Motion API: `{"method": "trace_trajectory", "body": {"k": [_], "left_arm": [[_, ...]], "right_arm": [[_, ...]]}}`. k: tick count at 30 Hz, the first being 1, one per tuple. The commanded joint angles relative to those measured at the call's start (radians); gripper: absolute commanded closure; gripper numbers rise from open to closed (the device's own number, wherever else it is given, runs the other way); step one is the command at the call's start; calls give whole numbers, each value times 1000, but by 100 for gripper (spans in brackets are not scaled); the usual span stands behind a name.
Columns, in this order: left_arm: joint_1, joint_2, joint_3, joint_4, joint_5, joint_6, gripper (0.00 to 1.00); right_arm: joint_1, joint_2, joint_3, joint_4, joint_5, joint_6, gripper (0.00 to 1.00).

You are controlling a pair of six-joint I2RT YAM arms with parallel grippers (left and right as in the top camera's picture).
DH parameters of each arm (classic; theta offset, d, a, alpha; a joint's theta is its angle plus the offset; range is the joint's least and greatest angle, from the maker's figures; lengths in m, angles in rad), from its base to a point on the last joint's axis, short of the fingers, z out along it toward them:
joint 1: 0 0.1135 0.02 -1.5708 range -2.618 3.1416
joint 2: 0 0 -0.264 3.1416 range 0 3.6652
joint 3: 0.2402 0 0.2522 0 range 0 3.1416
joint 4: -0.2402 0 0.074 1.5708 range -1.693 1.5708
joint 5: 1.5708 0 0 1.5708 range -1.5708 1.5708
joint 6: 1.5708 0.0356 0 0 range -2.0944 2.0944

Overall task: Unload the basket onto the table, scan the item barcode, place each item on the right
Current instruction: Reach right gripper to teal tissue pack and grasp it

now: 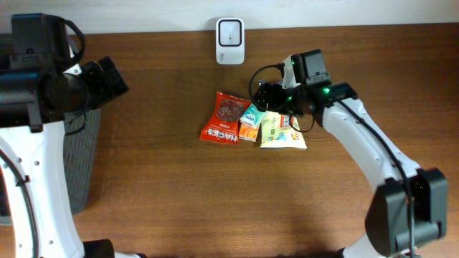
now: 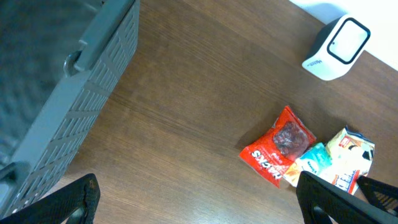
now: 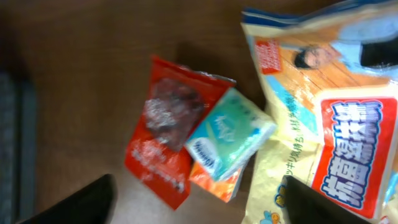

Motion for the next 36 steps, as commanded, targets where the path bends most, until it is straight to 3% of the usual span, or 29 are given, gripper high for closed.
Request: {"method": "trace_trajectory", "body": {"k": [1, 8, 9, 10, 11, 13, 21, 24, 27, 30, 31, 32, 36], "left_arm": [[2, -2, -2, 1, 3, -8, 1], [2, -2, -2, 1, 3, -8, 1], [2, -2, -2, 1, 3, -8, 1], [2, -2, -2, 1, 3, -8, 1], [2, -2, -2, 1, 3, -8, 1], [2, -2, -2, 1, 3, -8, 1], [2, -2, -2, 1, 3, -8, 1], [3, -2, -2, 1, 3, -8, 1], [2, -2, -2, 1, 3, -8, 1], [2, -2, -2, 1, 3, -8, 1], [2, -2, -2, 1, 3, -8, 1], [2, -2, -2, 1, 3, -8, 1], [2, -2, -2, 1, 3, -8, 1]], "right_arm": [[6, 107, 11, 2, 25, 71, 2], [5, 236, 11, 46, -109, 91, 2], [5, 237, 11, 47, -101, 91, 6], [5, 237, 11, 50, -98, 91, 39], [5, 237, 11, 57, -98, 91, 59], [5, 237, 11, 76, -98, 91, 76], [6, 245, 11, 92, -72, 91, 76], [6, 255, 11, 97, -72, 91, 61], [6, 279, 11, 111, -71, 90, 61], [5, 286, 11, 126, -72, 85, 69], [5, 286, 11, 133, -72, 85, 76], [5, 286, 11, 136, -72, 85, 94], [-3, 266, 16, 136, -154, 58, 96]]}}
